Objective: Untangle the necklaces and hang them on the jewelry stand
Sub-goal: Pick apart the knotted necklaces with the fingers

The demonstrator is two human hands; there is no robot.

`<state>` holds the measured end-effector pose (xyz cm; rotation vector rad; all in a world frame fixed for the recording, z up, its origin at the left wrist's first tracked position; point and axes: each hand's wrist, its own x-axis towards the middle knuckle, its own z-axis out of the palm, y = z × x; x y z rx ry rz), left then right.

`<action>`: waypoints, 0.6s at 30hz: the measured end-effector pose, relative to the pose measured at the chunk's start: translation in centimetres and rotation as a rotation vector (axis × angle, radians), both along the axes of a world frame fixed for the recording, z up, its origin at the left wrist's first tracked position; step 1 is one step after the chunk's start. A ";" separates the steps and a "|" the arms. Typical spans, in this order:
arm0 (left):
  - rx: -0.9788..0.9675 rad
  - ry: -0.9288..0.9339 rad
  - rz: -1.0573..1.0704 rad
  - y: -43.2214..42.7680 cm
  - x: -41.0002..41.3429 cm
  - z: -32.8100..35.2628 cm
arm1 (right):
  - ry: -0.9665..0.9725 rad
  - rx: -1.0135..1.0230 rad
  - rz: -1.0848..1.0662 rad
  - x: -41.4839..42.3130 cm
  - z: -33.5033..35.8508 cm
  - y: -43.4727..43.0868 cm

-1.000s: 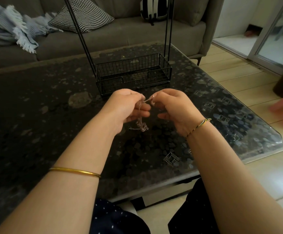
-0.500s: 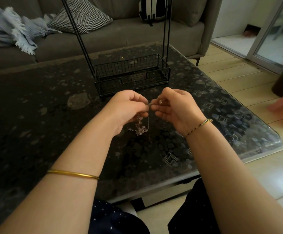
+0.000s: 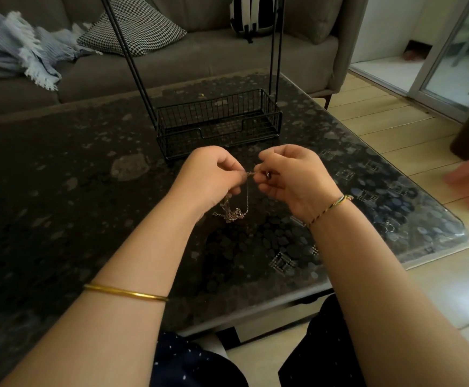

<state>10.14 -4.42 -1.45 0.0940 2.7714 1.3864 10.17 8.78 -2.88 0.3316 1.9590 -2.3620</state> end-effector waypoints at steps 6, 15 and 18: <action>0.036 -0.009 -0.028 -0.1 -0.2 -0.2 | 0.006 -0.021 0.003 0.1 0.1 -0.1; -0.059 0.065 -0.043 0.0 -0.4 -0.5 | 0.013 -0.063 -0.025 0.1 0.2 -0.1; -0.126 0.086 -0.047 0.1 -0.2 -0.4 | 0.013 -0.076 -0.028 0.0 0.1 0.0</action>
